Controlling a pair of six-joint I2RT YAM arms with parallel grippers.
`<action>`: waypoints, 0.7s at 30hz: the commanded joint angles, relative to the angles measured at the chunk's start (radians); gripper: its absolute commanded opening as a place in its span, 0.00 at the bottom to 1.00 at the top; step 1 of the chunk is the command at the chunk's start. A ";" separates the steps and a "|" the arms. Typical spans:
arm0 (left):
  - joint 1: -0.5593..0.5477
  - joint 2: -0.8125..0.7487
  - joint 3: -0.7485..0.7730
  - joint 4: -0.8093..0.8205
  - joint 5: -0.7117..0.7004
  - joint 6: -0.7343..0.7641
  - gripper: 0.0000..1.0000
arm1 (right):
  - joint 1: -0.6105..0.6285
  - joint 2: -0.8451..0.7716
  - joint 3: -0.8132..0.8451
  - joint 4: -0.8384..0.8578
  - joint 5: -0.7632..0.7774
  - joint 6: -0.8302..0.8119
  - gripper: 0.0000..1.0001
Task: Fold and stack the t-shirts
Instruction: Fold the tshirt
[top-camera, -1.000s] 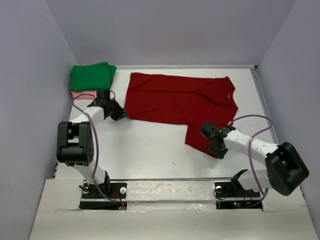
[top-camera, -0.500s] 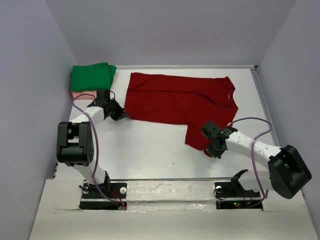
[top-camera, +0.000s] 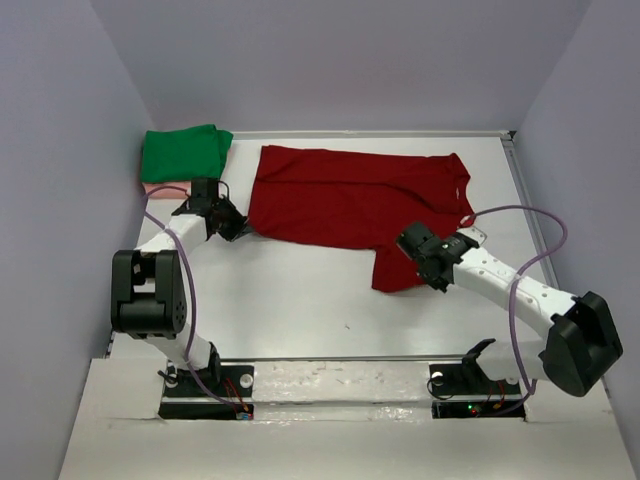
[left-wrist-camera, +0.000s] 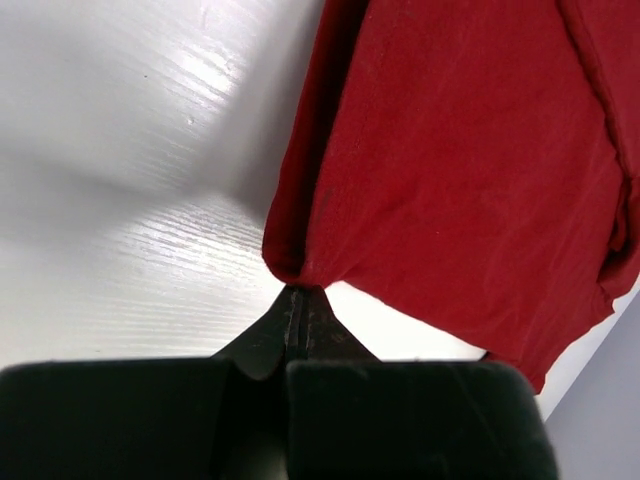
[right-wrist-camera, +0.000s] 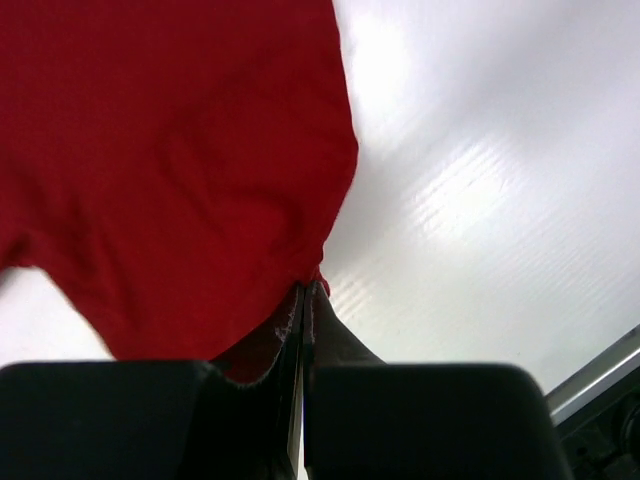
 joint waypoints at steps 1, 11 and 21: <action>-0.006 -0.118 -0.031 -0.040 -0.036 0.021 0.00 | 0.005 -0.052 0.145 -0.150 0.323 -0.023 0.00; -0.055 -0.345 -0.080 -0.157 -0.099 -0.002 0.00 | 0.005 -0.140 0.233 -0.230 0.404 -0.088 0.00; -0.086 -0.474 -0.140 -0.255 -0.139 -0.023 0.00 | 0.005 -0.292 0.309 -0.383 0.466 -0.059 0.00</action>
